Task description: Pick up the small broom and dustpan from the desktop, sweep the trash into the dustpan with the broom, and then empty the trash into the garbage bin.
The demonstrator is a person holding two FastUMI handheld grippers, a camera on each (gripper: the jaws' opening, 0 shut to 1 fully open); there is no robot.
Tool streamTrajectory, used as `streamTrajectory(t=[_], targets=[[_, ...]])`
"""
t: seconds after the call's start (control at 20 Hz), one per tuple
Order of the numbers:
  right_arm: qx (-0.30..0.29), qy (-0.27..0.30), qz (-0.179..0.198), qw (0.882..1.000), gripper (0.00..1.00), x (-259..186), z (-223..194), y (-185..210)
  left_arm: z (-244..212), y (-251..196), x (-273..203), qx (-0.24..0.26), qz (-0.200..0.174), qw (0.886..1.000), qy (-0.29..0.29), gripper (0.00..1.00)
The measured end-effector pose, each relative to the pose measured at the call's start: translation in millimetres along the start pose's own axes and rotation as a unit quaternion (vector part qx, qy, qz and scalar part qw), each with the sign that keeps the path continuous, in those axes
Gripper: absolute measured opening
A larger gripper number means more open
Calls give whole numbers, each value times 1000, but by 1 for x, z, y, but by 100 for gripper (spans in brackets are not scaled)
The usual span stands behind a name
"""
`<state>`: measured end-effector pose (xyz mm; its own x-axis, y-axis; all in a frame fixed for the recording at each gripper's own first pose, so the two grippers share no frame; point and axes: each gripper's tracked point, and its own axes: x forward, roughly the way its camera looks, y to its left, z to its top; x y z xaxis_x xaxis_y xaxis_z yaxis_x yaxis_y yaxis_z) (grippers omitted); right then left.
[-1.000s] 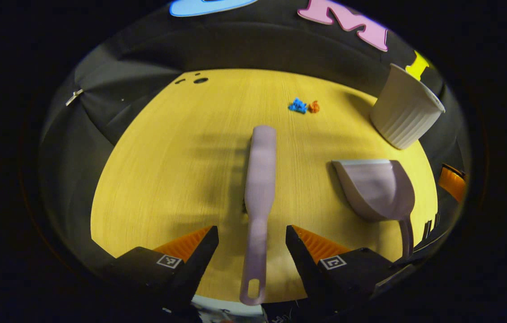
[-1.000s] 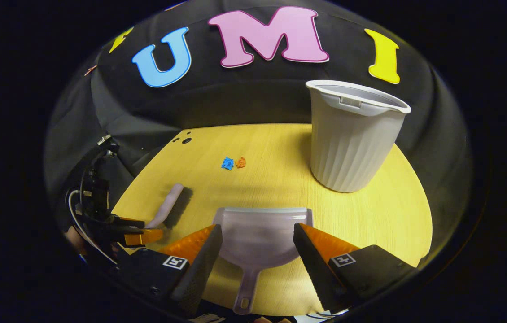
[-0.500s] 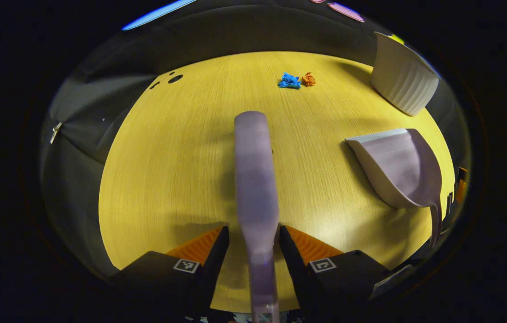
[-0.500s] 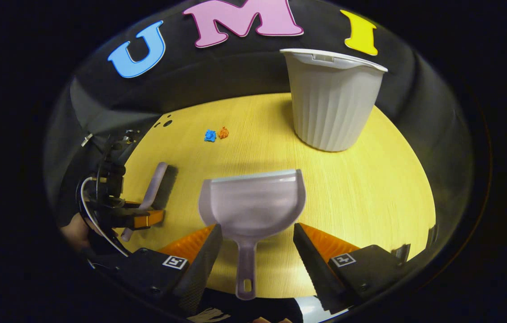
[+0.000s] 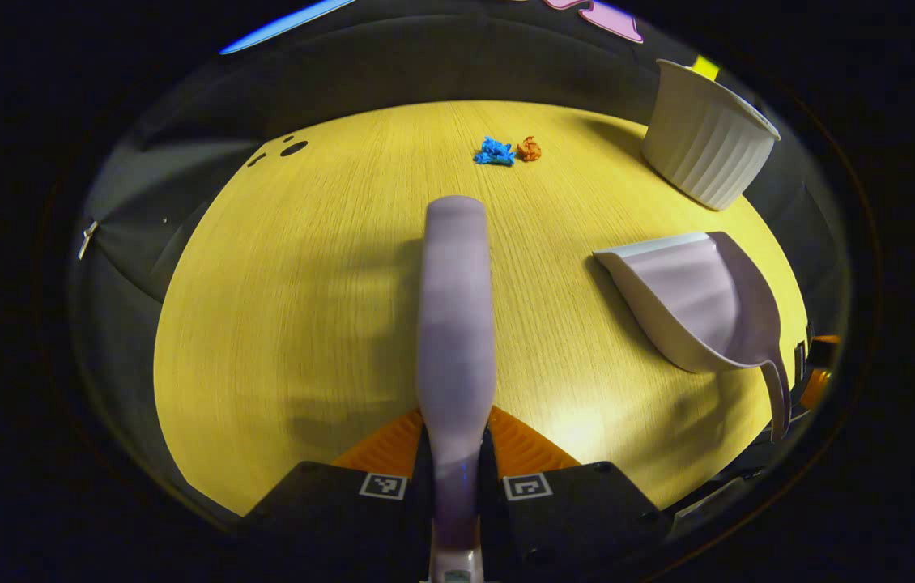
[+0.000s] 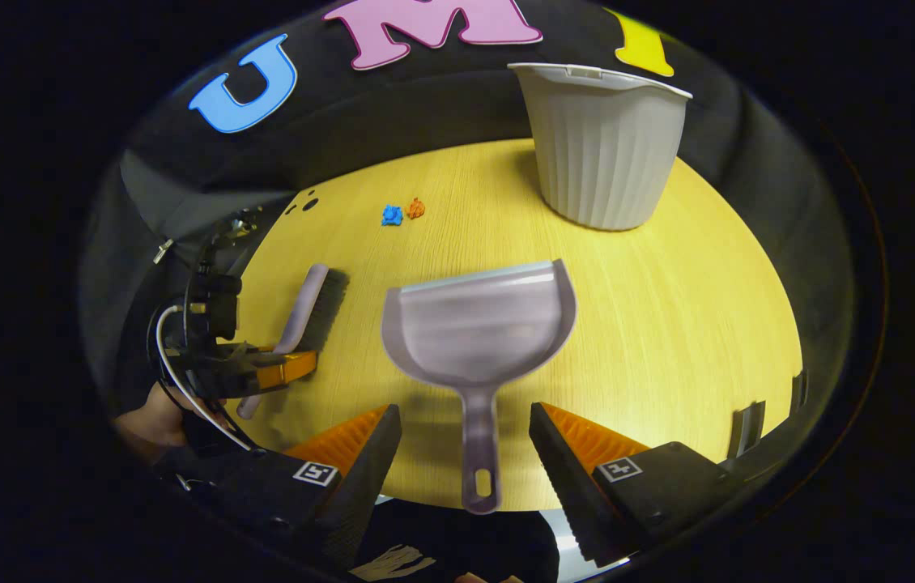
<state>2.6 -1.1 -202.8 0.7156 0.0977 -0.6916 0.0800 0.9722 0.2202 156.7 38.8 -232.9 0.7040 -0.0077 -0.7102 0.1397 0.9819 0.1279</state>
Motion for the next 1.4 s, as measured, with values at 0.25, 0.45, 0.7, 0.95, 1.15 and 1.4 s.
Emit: streamTrajectory(t=[0.25, 0.45, 0.7, 0.95, 1.15, 1.4], targets=[[15, 24, -17, 999, 99, 18, -15, -8, 0, 11, -14, 0, -1, 1000, -30, 24], [47, 42, -35, 997, 100, 47, -24, -16, -2, 21, -40, -18, 2, 998, -52, 26], [37, 58, -61, 996, 99, 81, -25, -23, -11, 35, -60, -50, 3, 997, -56, 26], [18, 63, -88, 994, 86, 94, -22, -29, -18, 44, -68, -72, 4, 996, -53, 26], [-13, 70, -91, 993, 43, 99, -19, -32, -17, 48, -68, -76, 9, 996, -51, 28], [-21, 70, -81, 994, 37, 103, -15, -29, -8, 39, -55, -85, -10, 996, -39, 26]])
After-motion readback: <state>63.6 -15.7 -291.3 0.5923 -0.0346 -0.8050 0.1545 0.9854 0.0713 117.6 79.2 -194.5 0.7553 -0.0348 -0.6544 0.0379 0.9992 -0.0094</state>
